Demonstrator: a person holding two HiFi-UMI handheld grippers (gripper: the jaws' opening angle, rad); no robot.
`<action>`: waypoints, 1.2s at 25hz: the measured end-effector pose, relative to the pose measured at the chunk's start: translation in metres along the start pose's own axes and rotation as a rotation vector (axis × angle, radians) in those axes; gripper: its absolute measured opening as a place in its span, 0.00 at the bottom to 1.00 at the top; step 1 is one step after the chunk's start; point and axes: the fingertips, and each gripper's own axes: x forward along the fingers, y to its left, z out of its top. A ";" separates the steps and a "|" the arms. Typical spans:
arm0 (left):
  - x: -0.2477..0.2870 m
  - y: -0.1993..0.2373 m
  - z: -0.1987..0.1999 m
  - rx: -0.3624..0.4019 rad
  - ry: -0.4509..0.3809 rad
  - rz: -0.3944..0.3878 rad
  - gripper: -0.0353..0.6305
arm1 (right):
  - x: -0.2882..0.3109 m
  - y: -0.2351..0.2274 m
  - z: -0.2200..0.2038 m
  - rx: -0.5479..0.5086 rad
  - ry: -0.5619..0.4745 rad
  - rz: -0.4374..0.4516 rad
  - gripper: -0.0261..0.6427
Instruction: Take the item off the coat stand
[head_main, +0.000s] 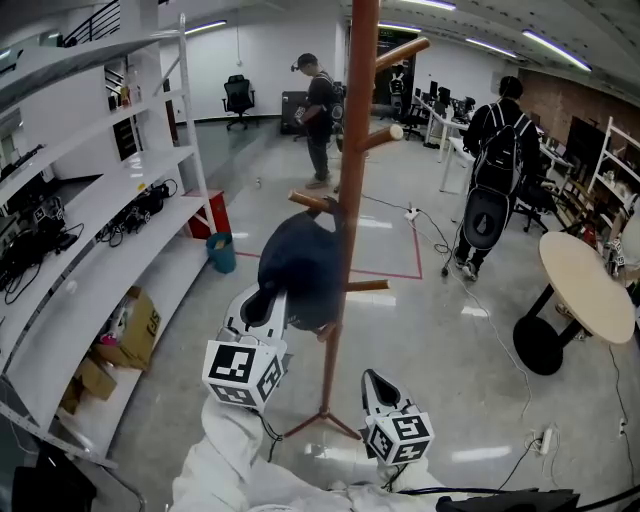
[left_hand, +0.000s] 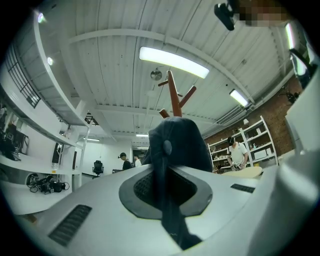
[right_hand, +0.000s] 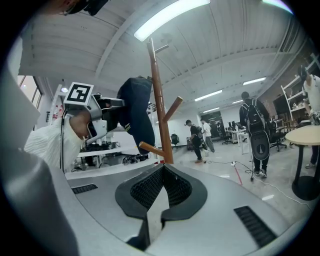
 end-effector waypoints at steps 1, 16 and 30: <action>-0.001 0.001 0.002 0.002 -0.006 0.003 0.08 | 0.000 0.000 0.000 0.001 0.001 0.001 0.05; -0.009 0.010 0.030 0.017 -0.084 0.034 0.07 | 0.005 0.008 -0.005 0.016 0.008 0.019 0.05; -0.016 0.022 0.051 0.003 -0.144 0.071 0.07 | 0.006 0.011 -0.002 0.008 -0.001 0.025 0.05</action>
